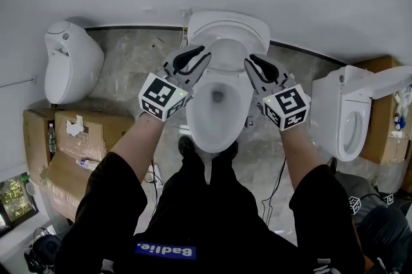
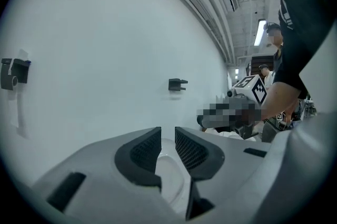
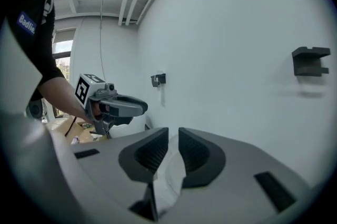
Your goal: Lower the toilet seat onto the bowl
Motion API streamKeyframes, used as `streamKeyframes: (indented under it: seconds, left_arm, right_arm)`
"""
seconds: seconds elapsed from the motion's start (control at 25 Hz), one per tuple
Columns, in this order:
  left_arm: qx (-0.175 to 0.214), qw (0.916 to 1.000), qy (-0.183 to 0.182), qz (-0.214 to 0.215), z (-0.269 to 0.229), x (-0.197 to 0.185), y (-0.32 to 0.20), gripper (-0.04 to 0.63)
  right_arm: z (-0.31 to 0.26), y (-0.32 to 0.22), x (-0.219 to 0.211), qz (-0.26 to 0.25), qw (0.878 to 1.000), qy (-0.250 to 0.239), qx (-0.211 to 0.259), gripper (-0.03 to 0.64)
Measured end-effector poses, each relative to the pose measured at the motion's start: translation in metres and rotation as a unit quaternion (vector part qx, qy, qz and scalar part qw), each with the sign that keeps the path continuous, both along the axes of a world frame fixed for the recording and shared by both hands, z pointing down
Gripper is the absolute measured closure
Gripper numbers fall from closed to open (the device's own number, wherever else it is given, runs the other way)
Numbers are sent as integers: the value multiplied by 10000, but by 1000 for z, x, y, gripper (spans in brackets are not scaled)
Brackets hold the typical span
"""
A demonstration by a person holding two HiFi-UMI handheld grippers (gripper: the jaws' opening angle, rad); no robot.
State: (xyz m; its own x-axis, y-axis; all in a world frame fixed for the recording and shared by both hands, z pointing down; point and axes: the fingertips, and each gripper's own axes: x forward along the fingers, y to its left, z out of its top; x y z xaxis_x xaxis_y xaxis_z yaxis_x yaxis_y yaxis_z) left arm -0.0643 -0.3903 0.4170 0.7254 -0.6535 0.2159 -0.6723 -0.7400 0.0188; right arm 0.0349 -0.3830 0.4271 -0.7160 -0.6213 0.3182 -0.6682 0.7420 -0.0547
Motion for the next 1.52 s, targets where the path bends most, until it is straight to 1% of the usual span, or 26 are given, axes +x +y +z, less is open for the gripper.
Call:
streamKeyframes:
  seconds: [0.12,0.36,0.48,0.68,0.88,1.0,1.28,1.4,1.52]
  left_arm:
    - [-84,9998,-131,92,11,0,-11,518]
    - [-192,9989,-365,244,32,1,-29,511]
    - [-168,9981,-506,314,42,1,-40,512]
    - [-280,9963,-710,400,71,2,-57,511]
    - [-256,9935,-1029,405,95,-1,-78,512]
    - [-322,9914,-1211,374,109,-7,-89,511]
    - [-405,9863,-1554,377,134,-17,-109,508]
    - [-469,9832,-1717,396,146,-21,-111,506]
    - [-444,9806,-1859,435,154,-20,-114,506]
  right_arm:
    - [10,-9,5,-15,9999,97,-59,573]
    - [35,-30,16,-18,9992,363,-194,523]
    - [48,-47,21,51,9986,471,-223,514]
    - [70,-69,22,65,9974,674,-234,500]
    - [90,-89,25,11,9949,998,-130,488]
    - [97,-98,26,-90,9921,1248,-22,477]
    - [119,-107,30,-349,9880,1505,-64,463]
    - [126,-110,30,-306,9871,1573,-46,463]
    - [131,-114,32,-236,9851,1705,5,463]
